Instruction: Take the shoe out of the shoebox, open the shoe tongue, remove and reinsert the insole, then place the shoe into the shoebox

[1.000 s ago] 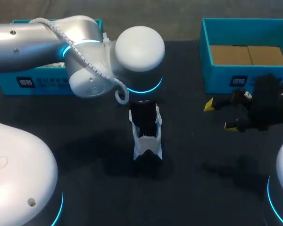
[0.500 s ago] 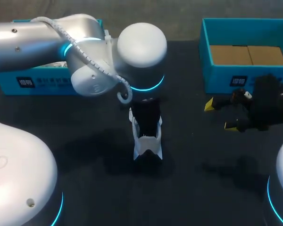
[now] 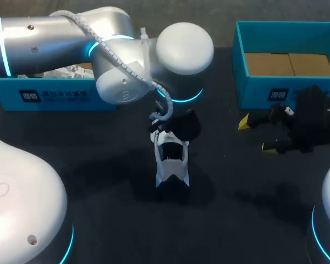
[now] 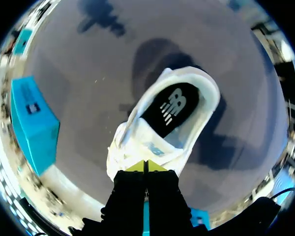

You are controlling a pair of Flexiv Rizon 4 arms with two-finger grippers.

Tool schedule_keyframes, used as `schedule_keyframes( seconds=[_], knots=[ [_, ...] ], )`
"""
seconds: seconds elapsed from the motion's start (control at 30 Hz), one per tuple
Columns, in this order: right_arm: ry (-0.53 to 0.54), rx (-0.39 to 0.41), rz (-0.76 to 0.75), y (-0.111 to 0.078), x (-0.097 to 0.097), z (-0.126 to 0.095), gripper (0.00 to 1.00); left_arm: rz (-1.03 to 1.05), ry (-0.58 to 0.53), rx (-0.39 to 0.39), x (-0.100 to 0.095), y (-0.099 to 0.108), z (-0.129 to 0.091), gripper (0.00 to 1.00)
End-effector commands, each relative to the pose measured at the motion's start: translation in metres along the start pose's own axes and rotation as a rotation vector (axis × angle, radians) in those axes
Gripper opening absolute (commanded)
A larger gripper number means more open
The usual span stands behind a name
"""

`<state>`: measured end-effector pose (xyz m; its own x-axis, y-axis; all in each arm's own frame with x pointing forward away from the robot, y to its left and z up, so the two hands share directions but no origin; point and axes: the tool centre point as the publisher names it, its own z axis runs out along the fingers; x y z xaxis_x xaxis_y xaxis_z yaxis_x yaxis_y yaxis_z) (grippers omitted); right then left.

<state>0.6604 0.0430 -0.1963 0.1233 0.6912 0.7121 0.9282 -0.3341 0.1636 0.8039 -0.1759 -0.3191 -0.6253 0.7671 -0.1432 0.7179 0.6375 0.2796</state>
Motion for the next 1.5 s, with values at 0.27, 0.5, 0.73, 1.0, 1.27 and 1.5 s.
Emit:
schedule_keyframes(
  seconds=[0.27, 0.5, 0.73, 1.0, 1.27, 1.5],
  knots=[
    [-0.003, -0.004, 0.001, -0.002, 0.000, 0.001, 1.00, -0.339, -0.020, -0.026, 0.002, 0.000, -0.004, 0.00],
    [-0.003, -0.004, 0.001, -0.002, 0.000, 0.001, 1.00, -0.339, -0.020, -0.026, 0.002, 0.000, -0.004, 0.00],
    [-0.003, -0.004, 0.001, -0.002, 0.000, 0.001, 1.00, -0.340, -0.023, 0.036, 0.012, -0.007, -0.011, 0.00],
    [-0.003, -0.004, 0.001, -0.002, 0.000, 0.001, 1.00, -0.402, -0.015, 0.173, 0.031, -0.015, -0.033, 0.35],
    [-0.003, -0.004, 0.001, -0.002, 0.000, 0.001, 1.00, -0.555, 0.014, 0.230, 0.043, -0.015, -0.047, 0.44],
    [-0.003, -0.004, 0.001, -0.002, 0.000, 0.001, 1.00, -0.601, 0.053, 0.272, 0.058, -0.034, -0.054, 0.46]
  ],
)
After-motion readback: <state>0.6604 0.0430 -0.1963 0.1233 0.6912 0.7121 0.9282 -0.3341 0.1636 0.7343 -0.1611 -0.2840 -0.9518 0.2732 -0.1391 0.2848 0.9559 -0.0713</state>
